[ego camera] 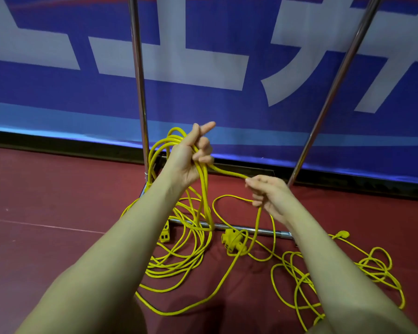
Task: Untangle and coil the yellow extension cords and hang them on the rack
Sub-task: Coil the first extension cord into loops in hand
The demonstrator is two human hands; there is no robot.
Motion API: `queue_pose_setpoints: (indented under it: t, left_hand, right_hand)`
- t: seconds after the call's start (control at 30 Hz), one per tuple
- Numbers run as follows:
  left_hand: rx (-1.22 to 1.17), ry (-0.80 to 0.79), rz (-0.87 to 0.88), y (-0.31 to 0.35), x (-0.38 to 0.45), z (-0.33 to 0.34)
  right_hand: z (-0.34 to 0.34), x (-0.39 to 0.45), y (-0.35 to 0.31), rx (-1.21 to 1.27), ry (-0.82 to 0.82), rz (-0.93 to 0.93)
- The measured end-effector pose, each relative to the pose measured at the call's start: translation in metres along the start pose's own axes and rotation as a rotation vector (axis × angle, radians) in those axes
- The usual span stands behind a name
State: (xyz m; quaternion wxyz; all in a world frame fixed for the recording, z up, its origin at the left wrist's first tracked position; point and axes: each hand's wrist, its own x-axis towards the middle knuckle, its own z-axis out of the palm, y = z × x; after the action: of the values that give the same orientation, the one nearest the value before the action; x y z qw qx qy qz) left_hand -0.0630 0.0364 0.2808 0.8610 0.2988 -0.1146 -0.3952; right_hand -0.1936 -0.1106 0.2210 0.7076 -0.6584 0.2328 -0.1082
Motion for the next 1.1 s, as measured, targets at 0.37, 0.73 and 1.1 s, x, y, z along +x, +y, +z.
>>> queue_pose_setpoints:
  t: [0.37, 0.73, 1.1]
  left_hand:
    - [0.710, -0.284, -0.337, -0.019, -0.018, 0.001]
    - [0.871, -0.503, -0.511, -0.052, -0.010, -0.005]
    - [0.653, -0.379, -0.267, -0.049, -0.006, 0.001]
  right_hand:
    - [-0.002, -0.016, -0.050, 0.668, -0.034, 0.047]
    - [-0.007, -0.023, -0.061, 0.690, -0.006, 0.070]
    - [-0.005, -0.006, -0.037, 0.546, 0.094, 0.063]
